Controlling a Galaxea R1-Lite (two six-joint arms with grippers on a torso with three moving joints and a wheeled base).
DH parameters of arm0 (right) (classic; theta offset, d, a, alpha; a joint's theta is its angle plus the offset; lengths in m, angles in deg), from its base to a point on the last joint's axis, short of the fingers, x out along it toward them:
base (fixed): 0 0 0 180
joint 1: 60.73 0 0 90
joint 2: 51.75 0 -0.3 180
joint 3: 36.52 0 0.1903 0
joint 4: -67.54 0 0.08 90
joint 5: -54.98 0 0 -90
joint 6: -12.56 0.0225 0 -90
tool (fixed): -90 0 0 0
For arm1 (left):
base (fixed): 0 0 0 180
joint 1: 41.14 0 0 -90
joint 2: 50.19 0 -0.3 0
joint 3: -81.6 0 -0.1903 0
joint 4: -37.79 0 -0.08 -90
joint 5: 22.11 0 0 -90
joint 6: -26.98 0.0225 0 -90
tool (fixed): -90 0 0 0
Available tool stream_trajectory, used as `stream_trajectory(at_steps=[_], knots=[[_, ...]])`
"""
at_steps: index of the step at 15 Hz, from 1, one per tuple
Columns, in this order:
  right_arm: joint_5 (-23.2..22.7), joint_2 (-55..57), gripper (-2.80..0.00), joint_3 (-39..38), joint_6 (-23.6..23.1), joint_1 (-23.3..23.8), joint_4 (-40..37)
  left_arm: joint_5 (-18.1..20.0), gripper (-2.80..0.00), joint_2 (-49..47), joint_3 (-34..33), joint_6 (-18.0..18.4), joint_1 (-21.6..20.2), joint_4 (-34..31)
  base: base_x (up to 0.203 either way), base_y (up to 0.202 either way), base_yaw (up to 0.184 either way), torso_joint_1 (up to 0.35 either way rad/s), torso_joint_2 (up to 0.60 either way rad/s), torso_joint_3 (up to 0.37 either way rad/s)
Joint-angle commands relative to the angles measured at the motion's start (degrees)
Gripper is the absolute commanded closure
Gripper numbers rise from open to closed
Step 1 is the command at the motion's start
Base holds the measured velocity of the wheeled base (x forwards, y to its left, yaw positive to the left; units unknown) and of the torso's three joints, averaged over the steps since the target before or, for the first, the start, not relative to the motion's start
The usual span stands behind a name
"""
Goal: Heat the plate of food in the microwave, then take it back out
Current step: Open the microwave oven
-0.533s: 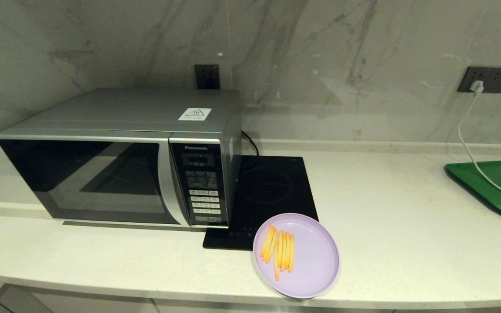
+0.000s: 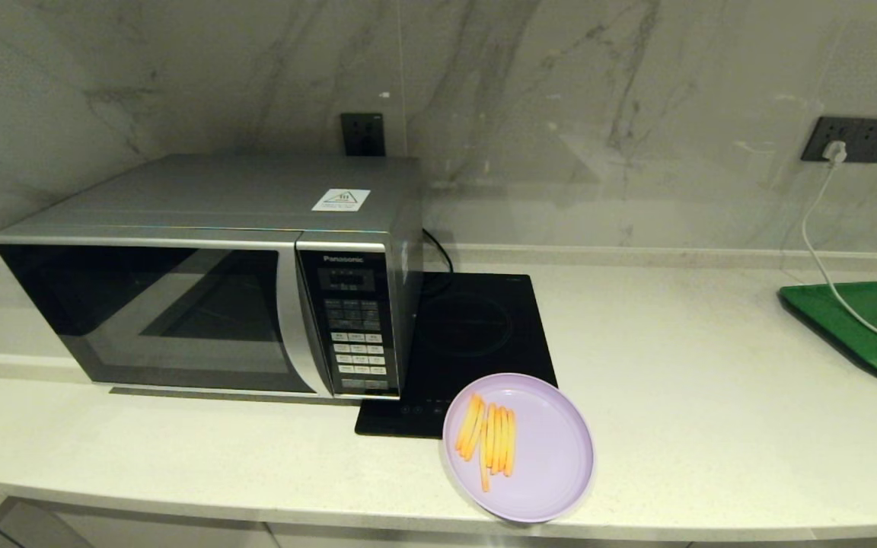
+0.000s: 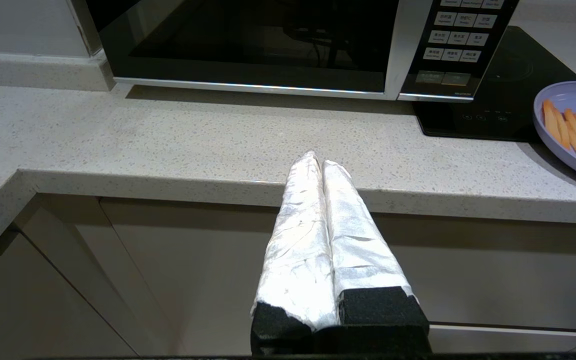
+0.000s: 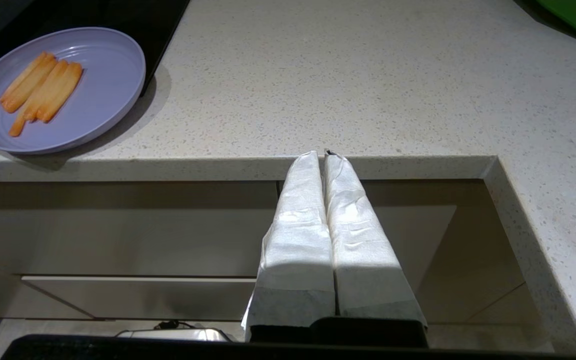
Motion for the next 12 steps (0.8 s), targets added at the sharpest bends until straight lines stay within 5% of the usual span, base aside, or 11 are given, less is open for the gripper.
stream_trajectory(at_steps=[1, 12], knots=[[0.0, 0.0, 0.00, 0.0, 0.0, -0.1, -0.1, 0.0, 0.00, -0.1, 0.0, 0.0, 0.0, 0.0, 0.000, 0.000, 0.000, 0.000, 0.00, 0.000], [0.0, 0.0, 0.00, 0.0, 0.0, 0.0, -0.1, 0.0, 0.00, -0.1, 0.1, 0.7, 0.0, -0.1, 0.000, 0.000, 0.000, 0.000, 0.00, 0.000]])
